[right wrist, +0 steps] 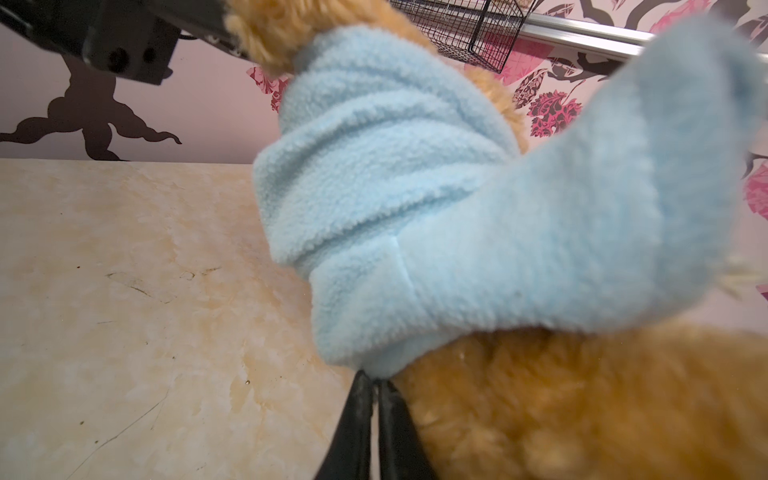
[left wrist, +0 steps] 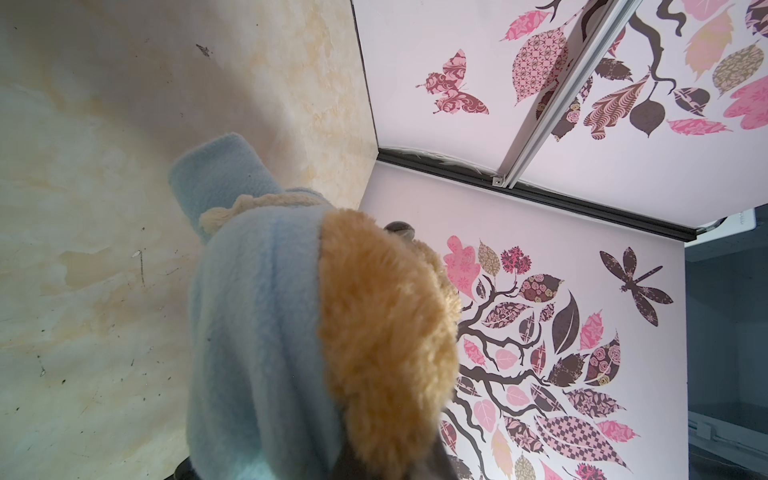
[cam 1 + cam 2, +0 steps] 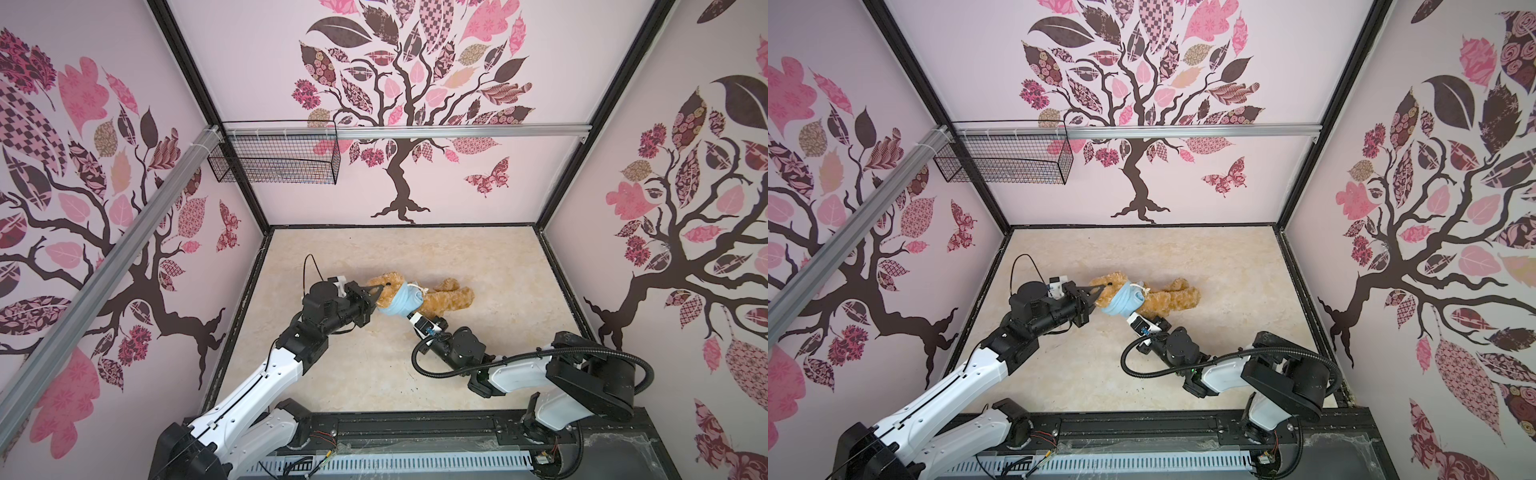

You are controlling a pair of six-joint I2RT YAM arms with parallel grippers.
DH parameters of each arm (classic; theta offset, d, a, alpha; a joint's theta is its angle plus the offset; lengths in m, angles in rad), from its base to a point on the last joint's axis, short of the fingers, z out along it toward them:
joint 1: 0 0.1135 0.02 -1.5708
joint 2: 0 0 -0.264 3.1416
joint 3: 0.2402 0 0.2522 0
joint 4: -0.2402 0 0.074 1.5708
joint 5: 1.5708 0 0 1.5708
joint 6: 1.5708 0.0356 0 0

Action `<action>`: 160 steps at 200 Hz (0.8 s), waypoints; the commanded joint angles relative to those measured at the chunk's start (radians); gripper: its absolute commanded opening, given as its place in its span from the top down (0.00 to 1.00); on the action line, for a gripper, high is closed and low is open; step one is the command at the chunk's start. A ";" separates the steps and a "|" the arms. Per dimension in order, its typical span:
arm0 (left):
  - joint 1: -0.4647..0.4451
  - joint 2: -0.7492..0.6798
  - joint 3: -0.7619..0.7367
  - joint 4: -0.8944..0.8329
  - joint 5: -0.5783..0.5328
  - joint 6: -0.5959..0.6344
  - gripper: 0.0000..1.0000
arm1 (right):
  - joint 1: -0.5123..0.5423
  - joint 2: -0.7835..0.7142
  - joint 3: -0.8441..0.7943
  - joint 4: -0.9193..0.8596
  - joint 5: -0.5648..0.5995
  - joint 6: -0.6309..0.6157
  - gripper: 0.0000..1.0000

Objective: Dress the teddy bear

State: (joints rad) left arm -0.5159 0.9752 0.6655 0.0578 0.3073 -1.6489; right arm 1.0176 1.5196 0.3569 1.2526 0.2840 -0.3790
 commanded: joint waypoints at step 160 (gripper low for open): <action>-0.003 -0.005 -0.018 0.017 0.010 0.002 1.00 | -0.005 0.049 0.074 0.031 -0.003 0.041 0.84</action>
State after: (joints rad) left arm -0.5159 0.9760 0.6655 0.0425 0.3058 -1.6489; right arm 1.0176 1.5375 0.3779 1.2510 0.2768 -0.3405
